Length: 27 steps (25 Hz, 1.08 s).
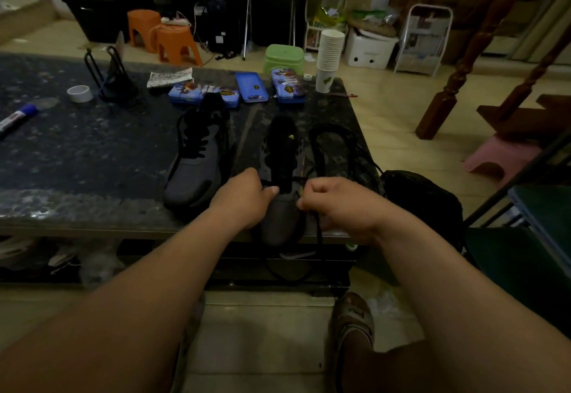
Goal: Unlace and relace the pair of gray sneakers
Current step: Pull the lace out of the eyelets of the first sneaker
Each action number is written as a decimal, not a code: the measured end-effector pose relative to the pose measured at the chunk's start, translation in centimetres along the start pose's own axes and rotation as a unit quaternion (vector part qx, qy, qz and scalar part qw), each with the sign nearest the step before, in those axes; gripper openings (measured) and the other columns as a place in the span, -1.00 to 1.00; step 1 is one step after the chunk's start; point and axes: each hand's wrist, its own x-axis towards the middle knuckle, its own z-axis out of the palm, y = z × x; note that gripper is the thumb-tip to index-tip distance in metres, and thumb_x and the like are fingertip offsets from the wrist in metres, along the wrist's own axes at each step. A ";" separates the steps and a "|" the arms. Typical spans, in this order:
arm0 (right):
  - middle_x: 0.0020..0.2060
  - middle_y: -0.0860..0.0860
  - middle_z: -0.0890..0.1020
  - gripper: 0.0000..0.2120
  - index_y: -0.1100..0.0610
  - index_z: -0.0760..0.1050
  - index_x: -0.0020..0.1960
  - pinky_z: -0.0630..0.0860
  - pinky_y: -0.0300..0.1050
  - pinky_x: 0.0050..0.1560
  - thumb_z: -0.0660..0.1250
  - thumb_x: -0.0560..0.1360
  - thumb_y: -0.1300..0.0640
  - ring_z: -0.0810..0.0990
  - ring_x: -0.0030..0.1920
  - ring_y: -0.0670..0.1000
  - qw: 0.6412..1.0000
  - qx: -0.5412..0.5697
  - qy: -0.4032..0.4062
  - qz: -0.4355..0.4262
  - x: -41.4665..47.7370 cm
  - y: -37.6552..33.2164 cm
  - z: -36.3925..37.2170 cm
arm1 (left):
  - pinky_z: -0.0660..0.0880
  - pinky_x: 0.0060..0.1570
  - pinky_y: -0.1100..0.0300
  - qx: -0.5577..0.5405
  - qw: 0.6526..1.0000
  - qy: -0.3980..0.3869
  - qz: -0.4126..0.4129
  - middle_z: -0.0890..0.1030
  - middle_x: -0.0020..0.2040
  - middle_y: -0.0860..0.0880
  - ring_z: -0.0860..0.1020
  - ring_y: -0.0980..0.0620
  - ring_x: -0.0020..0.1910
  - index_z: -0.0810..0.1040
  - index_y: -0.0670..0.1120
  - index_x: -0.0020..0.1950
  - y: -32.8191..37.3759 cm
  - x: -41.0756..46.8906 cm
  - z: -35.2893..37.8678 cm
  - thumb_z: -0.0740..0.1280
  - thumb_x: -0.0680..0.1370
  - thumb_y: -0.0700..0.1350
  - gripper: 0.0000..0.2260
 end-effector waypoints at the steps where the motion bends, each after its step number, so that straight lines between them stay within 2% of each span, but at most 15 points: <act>1: -0.20 0.11 0.44 -0.68 0.01 0.43 -0.32 0.35 0.04 -0.06 0.39 0.57 0.19 0.43 -0.12 0.08 0.999 0.023 -0.043 0.006 -0.8 0.0 -0.5 | 0.42 -0.19 0.05 -0.008 1.000 -0.004 0.000 0.56 -0.11 -0.06 0.54 -0.09 -0.12 0.42 -0.04 -0.08 0.0 0.0 -0.2 0.33 0.64 0.17 -0.70; 2: -0.17 0.12 0.47 -0.70 0.01 0.45 -0.31 0.35 0.05 -0.02 0.39 0.58 0.17 0.45 -0.07 0.09 0.998 0.028 -0.061 0.012 -1.1 0.0 -0.7 | 0.44 -0.18 0.05 -0.014 1.000 -0.010 0.005 0.57 -0.13 -0.07 0.54 -0.08 -0.13 0.43 -0.04 -0.11 -0.2 0.1 -0.4 0.32 0.65 0.15 -0.71; 4: -0.14 0.16 0.60 -0.75 0.07 0.55 -0.20 0.44 0.09 0.04 0.34 0.63 0.02 0.55 -0.06 0.17 1.000 0.000 -0.019 0.021 -0.4 0.2 -0.3 | 0.49 -0.19 0.05 -0.048 0.998 -0.036 0.017 0.61 -0.16 -0.12 0.57 -0.08 -0.16 0.43 -0.07 -0.18 -0.5 0.1 -1.2 0.34 0.66 0.05 -0.71; 6: -0.10 0.13 0.72 -0.58 0.17 0.61 -0.02 0.54 0.14 0.13 0.24 0.66 -0.17 0.66 0.01 0.19 0.996 -0.042 0.064 0.052 1.3 0.0 0.8 | 0.56 -0.16 0.03 -0.170 0.979 -0.108 0.008 0.66 -0.12 -0.23 0.60 -0.12 -0.14 0.45 -0.06 -0.26 -1.1 -0.5 -2.8 0.39 0.61 -0.10 -0.74; 7: -0.13 0.13 0.71 -0.51 0.20 0.60 -0.01 0.55 0.08 0.07 0.22 0.65 -0.23 0.66 -0.03 0.17 0.991 -0.082 0.092 0.060 2.1 -0.1 1.4 | 0.57 -0.09 0.02 -0.248 0.954 -0.169 0.004 0.64 -0.10 -0.25 0.59 -0.13 -0.09 0.47 -0.03 -0.31 -1.6 -0.9 -3.8 0.42 0.54 -0.14 -0.75; 9: -0.29 0.11 0.59 -0.49 0.19 0.51 -0.18 0.41 -0.02 -0.18 0.24 0.64 -0.26 0.58 -0.21 0.13 0.974 -0.187 0.121 0.049 3.2 0.0 2.0 | 0.53 0.00 0.06 -0.334 0.904 -0.267 0.002 0.57 -0.04 -0.18 0.53 -0.07 -0.02 0.52 0.02 -0.34 -2.1 -2.0 -5.1 0.42 0.47 -0.14 -0.80; 10: -0.33 0.10 0.53 -0.50 0.16 0.46 -0.23 0.36 -0.02 -0.24 0.26 0.63 -0.24 0.54 -0.26 0.14 0.966 -0.221 0.128 0.040 3.5 0.2 2.2 | 0.53 -0.06 0.13 -0.320 0.910 -0.265 0.001 0.54 -0.06 -0.16 0.52 -0.04 -0.06 0.54 0.01 -0.28 -2.2 -2.4 -5.0 0.44 0.50 -0.11 -0.82; 12: -0.29 0.12 0.54 -0.55 0.19 0.48 -0.19 0.41 0.01 -0.20 0.30 0.64 -0.17 0.56 -0.21 0.17 0.962 -0.239 0.132 0.026 3.8 0.6 2.3 | 0.49 -0.25 0.21 -0.189 0.966 -0.178 -0.002 0.57 -0.15 -0.10 0.53 0.04 -0.21 0.53 -0.08 -0.13 -1.6 -2.3 -3.7 0.42 0.60 0.04 -0.76; 15: -0.25 0.06 0.58 -0.72 0.12 0.55 -0.17 0.44 -0.03 -0.16 0.38 0.62 -0.04 0.56 -0.17 0.08 0.981 -0.152 0.115 0.020 2.7 0.5 1.9 | 0.43 -0.21 0.09 -0.028 0.999 -0.029 0.007 0.59 -0.14 -0.07 0.55 -0.04 -0.15 0.46 -0.06 -0.09 -0.2 -1.1 -1.2 0.38 0.60 0.18 -0.68; 19: -0.22 0.13 0.45 -0.72 0.06 0.45 -0.26 0.35 0.02 -0.07 0.39 0.60 0.17 0.44 -0.09 0.07 0.997 0.049 -0.052 -0.016 -0.9 0.0 -0.7 | 0.48 -0.14 0.05 -0.035 0.999 -0.009 -0.006 0.56 -0.17 -0.06 0.57 -0.12 -0.10 0.45 -0.04 -0.13 0.0 0.2 -0.3 0.36 0.63 0.12 -0.72; 21: -0.21 0.12 0.50 -0.75 0.07 0.47 -0.24 0.37 -0.08 -0.05 0.38 0.60 0.17 0.50 -0.08 -0.01 0.997 0.031 -0.075 -0.006 -1.7 -0.1 -0.6 | 0.52 -0.13 0.03 -0.082 0.996 -0.037 -0.005 0.60 -0.23 -0.10 0.59 -0.14 -0.14 0.46 -0.06 -0.20 -0.1 0.3 -0.9 0.39 0.62 0.03 -0.73; 23: -0.24 0.00 0.63 -0.77 0.09 0.54 -0.18 0.47 -0.18 -0.09 0.40 0.58 -0.01 0.59 -0.16 -0.11 1.000 -0.018 0.007 0.016 -0.3 0.2 -0.1 | 0.52 -0.21 0.05 -0.210 0.971 -0.113 -0.026 0.65 -0.16 -0.25 0.57 -0.14 -0.14 0.48 -0.07 -0.25 -0.5 -0.1 -2.5 0.37 0.57 -0.09 -0.79; 24: -0.23 -0.02 0.66 -0.69 0.09 0.56 -0.15 0.50 -0.11 -0.07 0.40 0.52 -0.16 0.62 -0.15 -0.06 0.998 -0.024 0.054 0.037 0.7 0.4 0.2 | 0.47 -0.28 0.10 -0.287 0.940 -0.179 -0.040 0.62 -0.08 -0.30 0.52 -0.13 -0.10 0.52 -0.06 -0.27 -0.9 -0.5 -3.4 0.34 0.55 -0.12 -0.81; 26: -0.27 0.02 0.60 -0.52 0.08 0.51 -0.17 0.47 0.04 -0.08 0.34 0.37 -0.37 0.59 -0.18 0.08 0.991 -0.038 0.107 0.070 2.2 0.8 0.5 | 0.44 -0.30 0.16 -0.399 0.867 -0.295 -0.052 0.51 0.04 -0.19 0.43 -0.11 -0.01 0.61 0.00 -0.30 -1.7 -1.5 -4.8 0.33 0.55 -0.14 -0.78; 27: -0.29 0.04 0.55 -0.51 0.07 0.49 -0.17 0.43 0.02 -0.12 0.35 0.38 -0.38 0.55 -0.22 0.09 0.989 -0.059 0.121 0.067 2.7 0.9 0.7 | 0.51 -0.20 0.10 -0.403 0.861 -0.307 -0.048 0.51 0.05 -0.15 0.44 -0.10 0.02 0.63 0.02 -0.27 -1.9 -2.0 -5.0 0.38 0.53 -0.11 -0.83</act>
